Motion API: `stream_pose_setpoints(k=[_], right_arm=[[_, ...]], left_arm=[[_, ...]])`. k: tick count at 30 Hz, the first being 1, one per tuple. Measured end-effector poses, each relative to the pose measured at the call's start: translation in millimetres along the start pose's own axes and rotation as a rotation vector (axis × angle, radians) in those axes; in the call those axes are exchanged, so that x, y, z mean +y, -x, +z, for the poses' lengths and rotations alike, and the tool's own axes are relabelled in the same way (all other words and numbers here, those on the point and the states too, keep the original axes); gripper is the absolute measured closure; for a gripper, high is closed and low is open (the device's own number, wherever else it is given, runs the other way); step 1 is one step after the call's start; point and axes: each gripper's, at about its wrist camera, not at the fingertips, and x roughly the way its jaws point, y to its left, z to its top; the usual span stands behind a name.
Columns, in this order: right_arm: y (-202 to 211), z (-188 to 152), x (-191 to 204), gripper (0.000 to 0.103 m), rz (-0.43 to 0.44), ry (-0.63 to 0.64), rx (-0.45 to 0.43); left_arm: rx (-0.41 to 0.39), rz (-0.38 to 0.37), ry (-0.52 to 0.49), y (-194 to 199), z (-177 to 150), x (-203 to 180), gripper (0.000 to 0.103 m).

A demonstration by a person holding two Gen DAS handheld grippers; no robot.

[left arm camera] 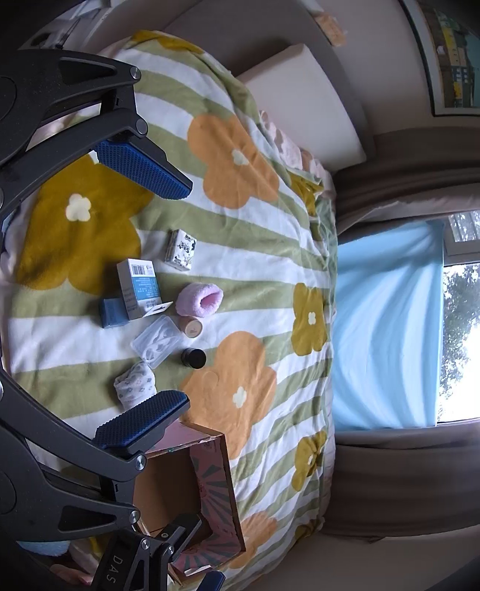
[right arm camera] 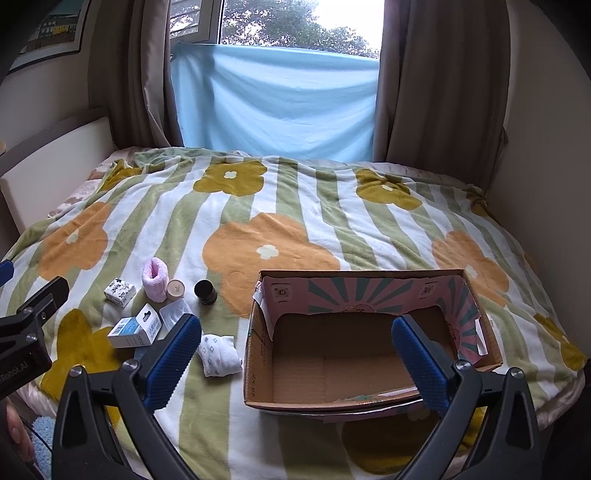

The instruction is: Organize objects

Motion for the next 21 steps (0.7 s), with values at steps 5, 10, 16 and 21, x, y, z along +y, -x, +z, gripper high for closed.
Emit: stream_pose_setpoints(k=[5,10,16,21], right_arm=[[1.2,0.4,-0.1,0.001,0.006,0.003,-0.003],[2.0,0.7,-0.4,0.001,0.004,0.006,-0.006],[2.4,0.8,-1.0,0.001,0.006,0.006,-0.008],[2.1,0.9,-0.3,0.001,0.006,0.010,-0.008]], left_arm=[[0.005,-0.022,0.001,0.0,-1.8,0.8,0.000],[0.004,-0.024,-0.002,0.9,-1.8,0.3,0.000],[0.007,-0.025,-0.001,1.1,-1.9,-1.0,0.000],[0.019,-0.040,0.015,0.2,-1.3,-0.1,0.000]])
